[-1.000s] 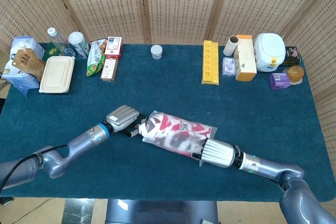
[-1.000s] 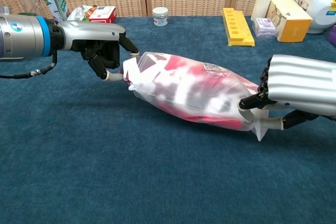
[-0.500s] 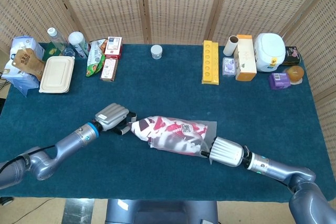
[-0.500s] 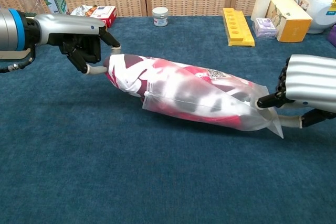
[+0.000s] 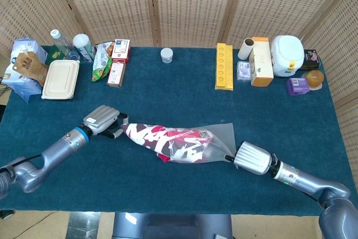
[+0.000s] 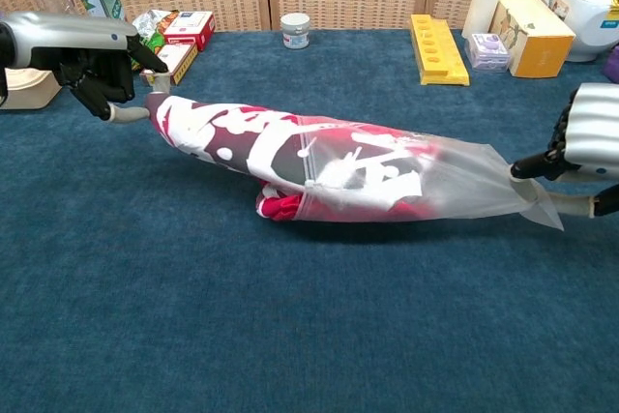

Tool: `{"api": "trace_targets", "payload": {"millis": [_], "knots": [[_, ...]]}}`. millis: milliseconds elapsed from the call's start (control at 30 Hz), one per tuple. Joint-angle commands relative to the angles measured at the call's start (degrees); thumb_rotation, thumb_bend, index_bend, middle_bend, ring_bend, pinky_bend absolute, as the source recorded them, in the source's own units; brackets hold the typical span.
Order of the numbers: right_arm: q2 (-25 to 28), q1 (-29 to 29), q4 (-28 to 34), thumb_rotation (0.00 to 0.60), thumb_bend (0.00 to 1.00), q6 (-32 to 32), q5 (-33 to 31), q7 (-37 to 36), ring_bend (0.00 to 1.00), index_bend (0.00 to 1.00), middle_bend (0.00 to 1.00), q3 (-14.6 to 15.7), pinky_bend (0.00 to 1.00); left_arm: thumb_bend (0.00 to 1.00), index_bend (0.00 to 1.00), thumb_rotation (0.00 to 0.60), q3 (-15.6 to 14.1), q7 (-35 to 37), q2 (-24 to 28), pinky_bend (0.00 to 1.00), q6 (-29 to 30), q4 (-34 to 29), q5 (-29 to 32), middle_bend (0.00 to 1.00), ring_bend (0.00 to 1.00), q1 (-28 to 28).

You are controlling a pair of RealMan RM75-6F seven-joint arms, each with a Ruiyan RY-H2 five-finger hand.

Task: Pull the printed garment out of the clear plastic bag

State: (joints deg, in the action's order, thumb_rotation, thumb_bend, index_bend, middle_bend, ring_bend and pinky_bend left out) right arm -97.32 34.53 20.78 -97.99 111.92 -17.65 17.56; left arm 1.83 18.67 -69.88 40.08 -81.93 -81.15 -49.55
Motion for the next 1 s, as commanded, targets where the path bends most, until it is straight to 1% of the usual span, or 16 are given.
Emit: {"api": "trace_targets", "payload": {"millis": [33,567,667,700,733,767,800,833,867,900,933,967,1000], "knots": [[0.81,-1.02,-0.19,0.600,0.74,0.46,-0.66,-0.08,1.00,0.89,0.99,-0.32,1.00,0.52,0.72,0.600,-0.13,0.48,0.87,0.95,0.56,0.70,0.01,1.00,1.00,0.69],[2.05,-5.51,-1.68,0.600,0.74,1.09,-3.36,-1.45,1.00,0.89,0.99,-2.01,1.00,0.51,0.72,0.600,0.01,3.80,4.31,0.95,3.33,3.36,0.52,1.00,1.00,4.26],[1.72,-5.90,-1.85,0.600,0.71,1.03,-3.52,-1.61,1.00,0.86,0.99,-2.18,1.00,0.46,0.72,0.600,-0.10,4.24,4.32,0.94,3.50,3.49,0.30,1.00,1.00,4.65],[1.51,-6.03,-1.94,0.600,0.67,1.13,-3.66,-1.51,1.00,0.82,0.97,-2.32,1.00,0.40,0.71,0.600,-0.14,4.65,4.32,0.91,3.56,3.35,0.21,1.00,0.99,4.81],[1.32,-6.17,-1.99,0.600,0.63,1.22,-3.81,-1.40,1.00,0.76,0.93,-2.48,1.00,0.34,0.65,0.600,-0.16,5.11,4.37,0.88,3.71,3.16,0.02,0.99,0.95,4.98],[1.17,-6.31,-2.03,0.600,0.59,1.29,-4.02,-1.15,1.00,0.71,0.90,-2.70,1.00,0.30,0.59,0.600,-0.27,5.46,4.47,0.85,3.86,2.98,-0.27,0.97,0.90,5.15],[1.02,-6.43,-2.03,0.600,0.54,1.36,-4.29,-0.81,1.00,0.63,0.86,-2.99,1.00,0.24,0.48,0.600,-0.37,5.78,4.64,0.80,4.00,2.81,-0.55,0.90,0.79,5.31],[0.89,-6.52,-1.86,0.600,0.47,1.31,-4.56,-0.67,0.99,0.55,0.81,-3.30,1.00,0.20,0.36,0.600,-0.43,6.10,4.85,0.73,4.20,2.56,-0.82,0.79,0.66,5.47],[0.79,-6.59,-1.62,0.600,0.43,1.13,-4.88,-0.56,0.98,0.50,0.77,-3.67,0.99,0.19,0.28,0.600,-0.46,6.42,5.11,0.68,4.46,2.26,-1.03,0.69,0.56,5.66],[0.73,-6.64,-1.47,0.600,0.35,1.05,-5.18,-0.34,0.93,0.43,0.72,-4.00,0.95,0.16,0.18,0.600,-0.47,6.63,5.38,0.58,4.71,1.94,-1.14,0.56,0.43,5.84],[0.70,-6.68,-1.18,0.596,0.28,0.96,-5.45,-0.10,0.87,0.36,0.64,-4.34,0.90,0.14,0.09,0.600,-0.49,6.88,5.79,0.47,5.01,1.42,-1.31,0.44,0.30,6.06],[0.74,-6.75,-0.54,0.583,0.23,0.97,-5.95,-0.08,0.82,0.33,0.60,-4.86,0.86,0.13,0.05,0.600,-0.54,7.21,6.53,0.40,5.31,0.49,-1.43,0.37,0.22,6.37],[0.82,-6.83,0.16,0.554,0.17,0.74,-6.47,-0.21,0.75,0.28,0.54,-5.42,0.81,0.12,0.01,0.600,-0.60,7.35,7.31,0.32,6.00,-0.62,-1.72,0.28,0.13,6.76]]}}
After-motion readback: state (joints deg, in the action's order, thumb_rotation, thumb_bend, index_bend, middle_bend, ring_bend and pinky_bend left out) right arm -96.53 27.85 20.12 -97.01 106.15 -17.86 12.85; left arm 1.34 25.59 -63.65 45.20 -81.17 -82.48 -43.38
